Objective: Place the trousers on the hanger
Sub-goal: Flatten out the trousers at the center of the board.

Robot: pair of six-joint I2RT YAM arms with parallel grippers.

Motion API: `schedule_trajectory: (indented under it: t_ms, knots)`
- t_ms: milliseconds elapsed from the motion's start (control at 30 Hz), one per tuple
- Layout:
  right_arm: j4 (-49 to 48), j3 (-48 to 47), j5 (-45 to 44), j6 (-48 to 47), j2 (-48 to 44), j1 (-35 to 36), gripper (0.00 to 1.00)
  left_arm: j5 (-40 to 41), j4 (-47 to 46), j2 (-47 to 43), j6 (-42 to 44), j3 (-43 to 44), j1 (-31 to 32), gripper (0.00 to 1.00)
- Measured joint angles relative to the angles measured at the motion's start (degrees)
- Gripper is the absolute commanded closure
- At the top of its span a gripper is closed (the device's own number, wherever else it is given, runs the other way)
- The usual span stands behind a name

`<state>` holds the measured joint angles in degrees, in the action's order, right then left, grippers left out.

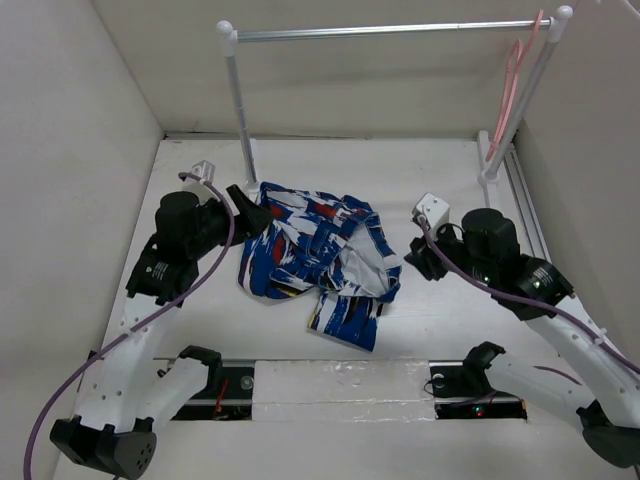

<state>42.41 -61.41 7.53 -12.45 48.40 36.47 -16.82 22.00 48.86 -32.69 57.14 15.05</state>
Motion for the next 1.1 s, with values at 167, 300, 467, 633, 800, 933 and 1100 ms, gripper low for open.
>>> schedule_trajectory:
  t_ms: [167,300,467,633,800,933,1100]
  knots:
    - [-2.3,2.0,4.2,-0.7,-2.6,0.0,1.0,8.2,5.0,-3.3,-3.5,0.4,0.0,0.41]
    - [-3.8,2.2,6.5,-1.4,-1.9,0.0,1.0,15.7,8.9,-4.4,-5.9,0.9,0.0,0.91]
    - [-4.7,2.5,6.2,-1.9,1.3,0.0,0.37,19.6,11.2,-2.5,-6.8,-3.3,-0.2,0.92]
    - [-9.7,2.3,4.5,-2.4,11.4,0.0,0.19,19.0,9.5,0.5,-7.8,-15.8,-0.2,0.3]
    - [-14.3,-2.6,1.3,-2.4,29.1,0.0,0.16,16.1,5.9,6.6,-8.3,-18.9,-0.2,0.28]
    - [-18.6,-7.9,0.8,-2.3,40.9,0.0,0.16,14.3,-1.5,12.0,-8.6,-21.3,-0.2,0.28]
    - [-22.5,-13.5,1.8,-1.2,51.6,-0.1,0.2,12.5,-7.7,18.9,-8.7,-23.8,-0.2,0.4]
